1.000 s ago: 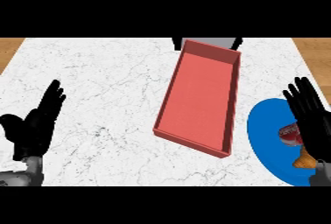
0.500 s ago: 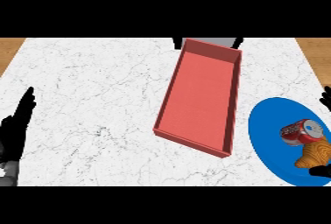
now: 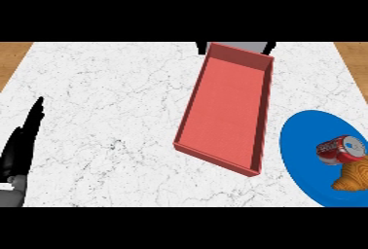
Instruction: Pick the can from the plate and place it in the cardboard box
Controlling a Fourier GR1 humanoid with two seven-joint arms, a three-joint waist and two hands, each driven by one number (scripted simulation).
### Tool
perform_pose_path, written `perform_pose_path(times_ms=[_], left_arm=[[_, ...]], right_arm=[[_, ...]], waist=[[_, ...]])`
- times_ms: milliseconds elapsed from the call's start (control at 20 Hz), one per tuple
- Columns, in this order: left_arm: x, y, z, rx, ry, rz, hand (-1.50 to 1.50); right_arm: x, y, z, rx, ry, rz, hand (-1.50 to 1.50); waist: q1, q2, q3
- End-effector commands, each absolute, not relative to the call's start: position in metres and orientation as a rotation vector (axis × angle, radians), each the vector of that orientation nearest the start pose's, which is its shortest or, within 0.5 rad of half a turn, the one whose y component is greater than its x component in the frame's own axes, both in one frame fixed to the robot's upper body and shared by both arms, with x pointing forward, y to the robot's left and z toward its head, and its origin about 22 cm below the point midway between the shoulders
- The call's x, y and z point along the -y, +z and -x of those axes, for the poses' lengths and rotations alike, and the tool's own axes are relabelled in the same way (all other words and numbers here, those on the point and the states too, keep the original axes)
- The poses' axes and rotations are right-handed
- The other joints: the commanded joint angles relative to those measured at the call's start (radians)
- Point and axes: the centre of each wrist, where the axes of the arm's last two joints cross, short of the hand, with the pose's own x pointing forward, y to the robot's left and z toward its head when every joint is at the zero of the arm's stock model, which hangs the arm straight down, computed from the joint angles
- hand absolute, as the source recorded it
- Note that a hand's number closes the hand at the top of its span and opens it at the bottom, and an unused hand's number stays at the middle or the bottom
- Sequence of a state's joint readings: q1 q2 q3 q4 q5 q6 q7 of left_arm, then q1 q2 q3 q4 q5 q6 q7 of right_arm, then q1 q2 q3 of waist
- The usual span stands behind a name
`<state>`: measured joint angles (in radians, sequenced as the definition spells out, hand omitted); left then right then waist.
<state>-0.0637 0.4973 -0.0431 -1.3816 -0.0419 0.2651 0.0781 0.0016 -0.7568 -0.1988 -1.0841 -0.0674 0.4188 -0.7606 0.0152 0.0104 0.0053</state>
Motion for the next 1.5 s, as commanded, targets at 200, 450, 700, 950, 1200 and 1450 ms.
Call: perform_pose_path(times_ms=[200, 450, 700, 950, 1200, 1450], left_arm=[[-0.342, 0.02, -0.279, 1.387, -0.214, -0.627, 0.0], [-0.341, 0.023, -0.272, 1.391, -0.236, -0.605, 0.0], [-0.366, 0.024, -0.265, 1.383, -0.229, -0.637, 0.0], [-0.346, 0.016, -0.262, 1.372, -0.213, -0.619, 0.0], [-0.347, 0.02, -0.261, 1.37, -0.218, -0.637, 0.0], [-0.361, 0.018, -0.263, 1.362, -0.198, -0.661, 0.0]], right_arm=[[0.512, 0.089, -0.239, 1.597, 1.085, 0.322, -1.5], [0.497, 0.093, -0.262, 1.397, 1.29, 0.337, -1.5], [0.491, 0.104, -0.281, 1.248, 1.392, 0.301, -1.5], [0.46, 0.101, -0.314, 1.181, 1.444, 0.318, -1.5], [0.462, 0.076, -0.304, 1.18, 1.469, 0.294, -1.5], [0.438, 0.058, -0.304, 1.19, 1.47, 0.321, -1.5]], waist=[[0.007, 0.002, -0.004], [0.014, -0.004, -0.004], [0.009, -0.005, -0.005], [0.002, -0.008, -0.005], [-0.01, -0.01, -0.005], [-0.015, -0.011, -0.005]])
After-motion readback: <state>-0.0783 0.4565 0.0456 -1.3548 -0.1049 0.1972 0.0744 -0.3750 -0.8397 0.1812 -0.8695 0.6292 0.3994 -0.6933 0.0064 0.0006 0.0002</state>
